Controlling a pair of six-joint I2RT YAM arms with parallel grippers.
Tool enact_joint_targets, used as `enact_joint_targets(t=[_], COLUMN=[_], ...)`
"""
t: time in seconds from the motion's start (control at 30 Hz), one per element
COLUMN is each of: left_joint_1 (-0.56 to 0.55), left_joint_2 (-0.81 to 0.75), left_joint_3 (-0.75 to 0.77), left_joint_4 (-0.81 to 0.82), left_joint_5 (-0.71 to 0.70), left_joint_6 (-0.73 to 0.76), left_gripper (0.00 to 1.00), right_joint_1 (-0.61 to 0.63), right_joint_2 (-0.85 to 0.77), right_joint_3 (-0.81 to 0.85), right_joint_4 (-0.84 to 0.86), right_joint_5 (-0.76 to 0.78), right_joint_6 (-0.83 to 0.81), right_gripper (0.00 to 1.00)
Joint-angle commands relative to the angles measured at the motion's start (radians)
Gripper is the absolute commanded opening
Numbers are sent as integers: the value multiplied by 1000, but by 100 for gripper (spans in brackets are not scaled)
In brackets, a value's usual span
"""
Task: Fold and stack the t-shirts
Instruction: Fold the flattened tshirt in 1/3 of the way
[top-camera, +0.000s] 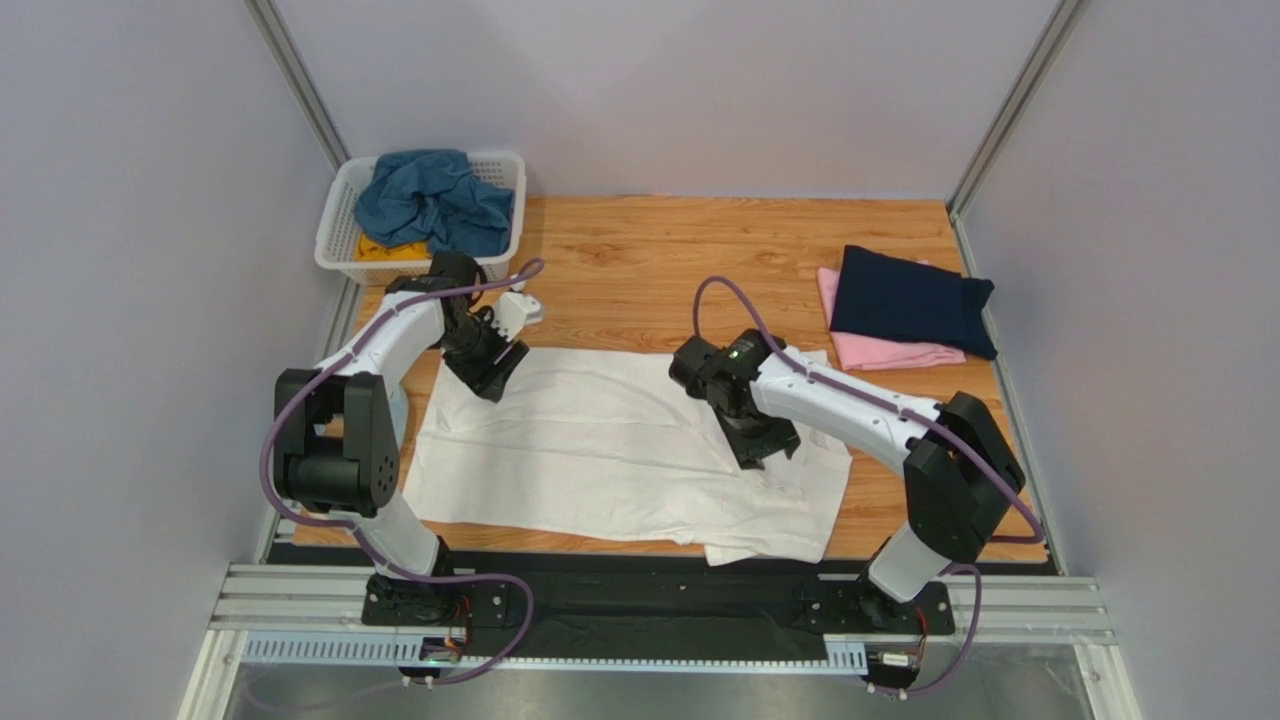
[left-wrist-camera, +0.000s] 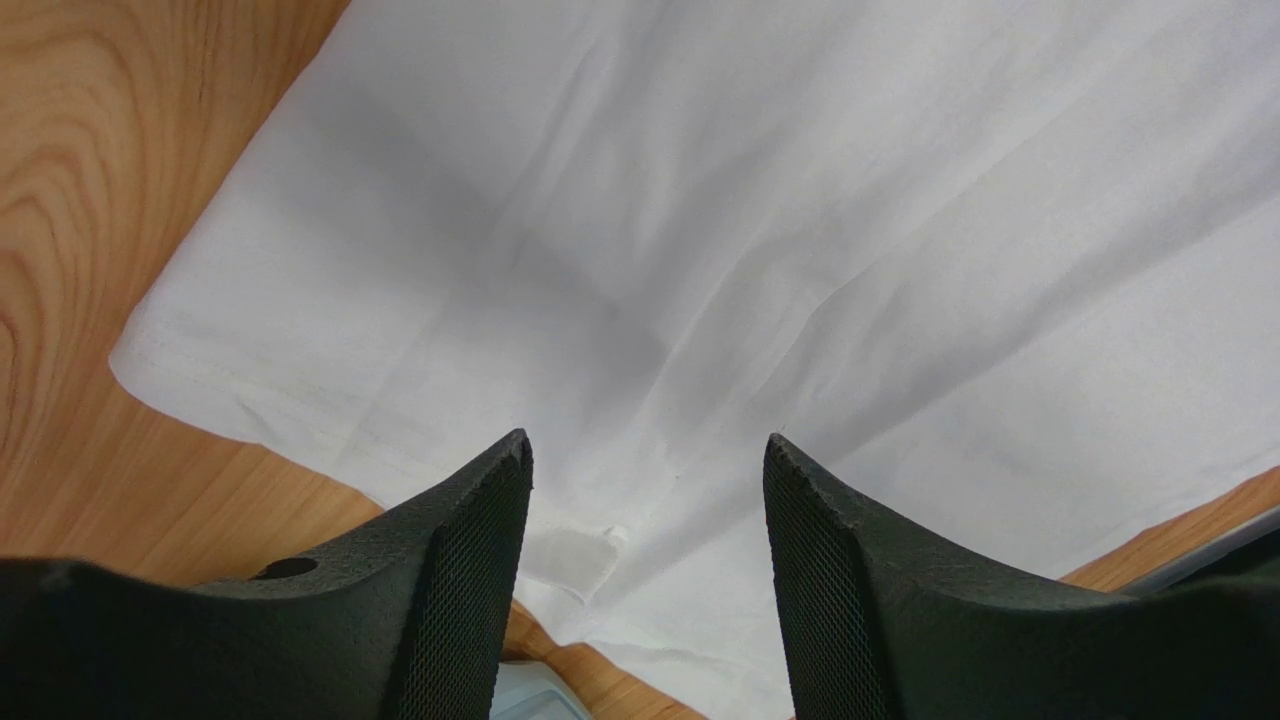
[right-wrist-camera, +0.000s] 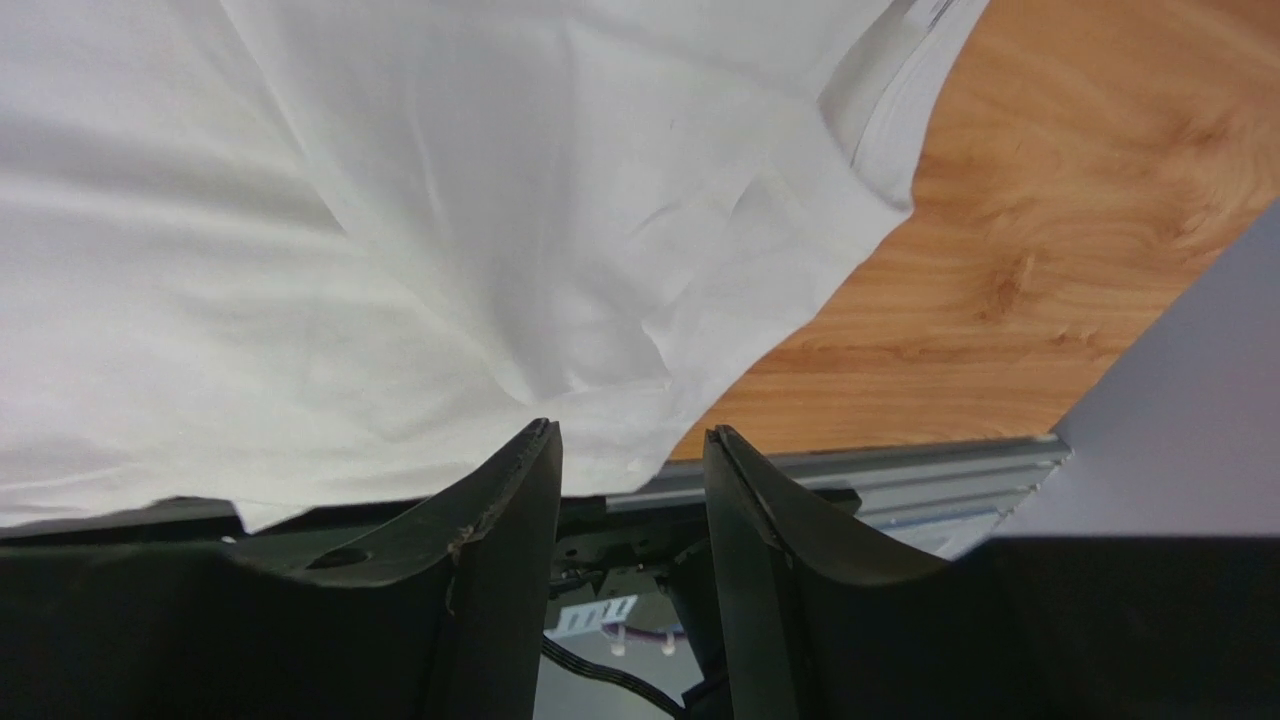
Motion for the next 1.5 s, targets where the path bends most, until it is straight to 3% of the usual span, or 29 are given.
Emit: enact_joint_targets(t=[0.0, 0.17, 0.4, 0.57, 0.93, 1.23, 1.47], left_joint_1=[0, 0, 43, 107, 144, 152, 240], left_joint_2=[-41, -14, 22, 107, 232, 280, 297], left_joint_3=[14, 31, 40, 79, 178, 165, 137], left_joint_4=[11, 15, 29, 29, 57, 108, 112], left_joint_5=[0, -2, 34, 28, 51, 54, 51], left_joint_6=[22, 15, 1, 8, -5, -11, 18], left_gripper=[65, 65, 67, 67, 67, 67, 67], right_joint_1=[-99, -331, -507, -547, -550, -550, -560], right_joint_2=[-82, -110, 92, 175, 224, 198, 259], right_joint_3=[218, 189, 138, 155, 129, 108, 135], right_joint_4=[4, 277, 484, 556, 575, 576, 563], right_joint_5=[97, -77, -280, -405, -383, -373, -362], right_joint_6=[-34, -39, 22, 56, 62, 58, 73], right_gripper=[44, 40, 38, 35, 33, 33, 31])
